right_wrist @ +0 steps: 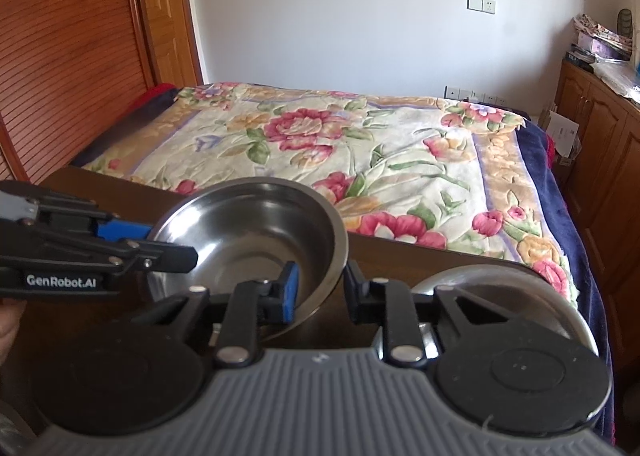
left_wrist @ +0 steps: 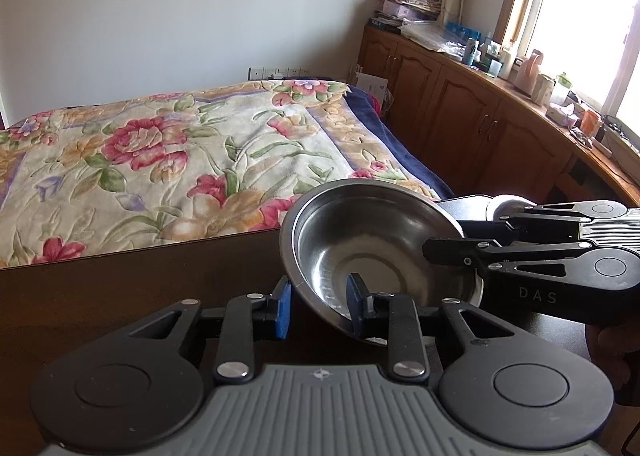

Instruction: Organize plates and bowls

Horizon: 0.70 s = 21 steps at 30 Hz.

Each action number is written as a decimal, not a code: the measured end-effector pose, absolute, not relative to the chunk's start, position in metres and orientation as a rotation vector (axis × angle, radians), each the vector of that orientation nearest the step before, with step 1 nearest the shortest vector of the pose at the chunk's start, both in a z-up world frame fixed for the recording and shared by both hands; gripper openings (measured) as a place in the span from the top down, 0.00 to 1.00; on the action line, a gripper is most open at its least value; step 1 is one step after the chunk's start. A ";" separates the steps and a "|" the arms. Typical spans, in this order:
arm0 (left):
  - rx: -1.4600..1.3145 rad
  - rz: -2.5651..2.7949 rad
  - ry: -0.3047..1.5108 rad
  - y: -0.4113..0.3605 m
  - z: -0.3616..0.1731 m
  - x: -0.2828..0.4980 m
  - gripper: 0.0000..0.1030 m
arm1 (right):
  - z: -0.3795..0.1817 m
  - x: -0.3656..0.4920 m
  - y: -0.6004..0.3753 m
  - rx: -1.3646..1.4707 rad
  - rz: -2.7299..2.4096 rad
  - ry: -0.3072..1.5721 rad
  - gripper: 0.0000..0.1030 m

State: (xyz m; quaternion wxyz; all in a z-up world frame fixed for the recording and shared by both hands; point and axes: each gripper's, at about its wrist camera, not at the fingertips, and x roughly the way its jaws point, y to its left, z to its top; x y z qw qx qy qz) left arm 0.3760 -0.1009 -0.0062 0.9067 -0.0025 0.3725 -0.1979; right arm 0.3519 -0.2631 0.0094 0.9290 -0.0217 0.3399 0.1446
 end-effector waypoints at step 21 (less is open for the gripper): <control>-0.031 -0.418 0.700 -0.087 0.035 0.330 0.84 | 0.042 0.314 -0.269 0.027 0.301 0.607 0.86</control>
